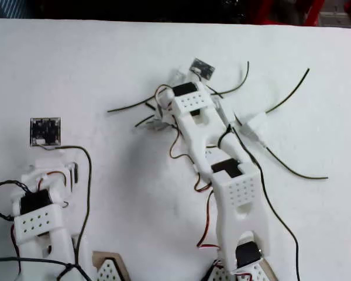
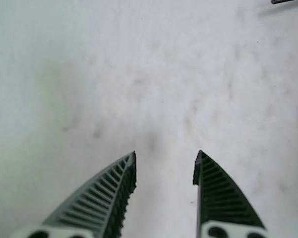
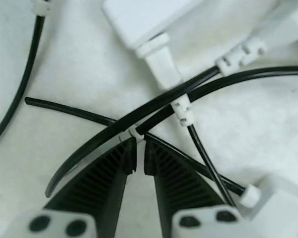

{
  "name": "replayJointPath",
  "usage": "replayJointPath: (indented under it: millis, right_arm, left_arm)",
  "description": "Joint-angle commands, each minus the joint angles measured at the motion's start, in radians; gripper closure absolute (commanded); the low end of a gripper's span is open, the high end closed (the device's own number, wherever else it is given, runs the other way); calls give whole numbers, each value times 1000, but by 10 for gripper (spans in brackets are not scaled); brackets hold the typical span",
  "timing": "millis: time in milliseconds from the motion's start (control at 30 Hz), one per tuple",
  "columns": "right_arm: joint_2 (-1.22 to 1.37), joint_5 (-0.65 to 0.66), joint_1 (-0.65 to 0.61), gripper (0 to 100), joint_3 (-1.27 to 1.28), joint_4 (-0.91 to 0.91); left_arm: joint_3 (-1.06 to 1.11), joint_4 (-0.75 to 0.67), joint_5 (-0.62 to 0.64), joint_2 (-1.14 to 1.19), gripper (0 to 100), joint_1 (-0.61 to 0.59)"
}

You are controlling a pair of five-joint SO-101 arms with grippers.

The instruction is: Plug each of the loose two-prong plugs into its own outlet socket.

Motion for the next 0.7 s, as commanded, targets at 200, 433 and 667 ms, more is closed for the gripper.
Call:
replayJointPath:
  millis: [200,433,667]
  right_arm:
    - [-70,72,33,935,-140,156]
    - [-12,41,27,841,-259,154]
    - [159,37,30,850,-442,159]
  left_arm:
    - [-3,-18,-12,-22,804,-7]
    - [-3,-18,-12,-22,804,-7]
    - [-3,-18,-12,-22,804,-7]
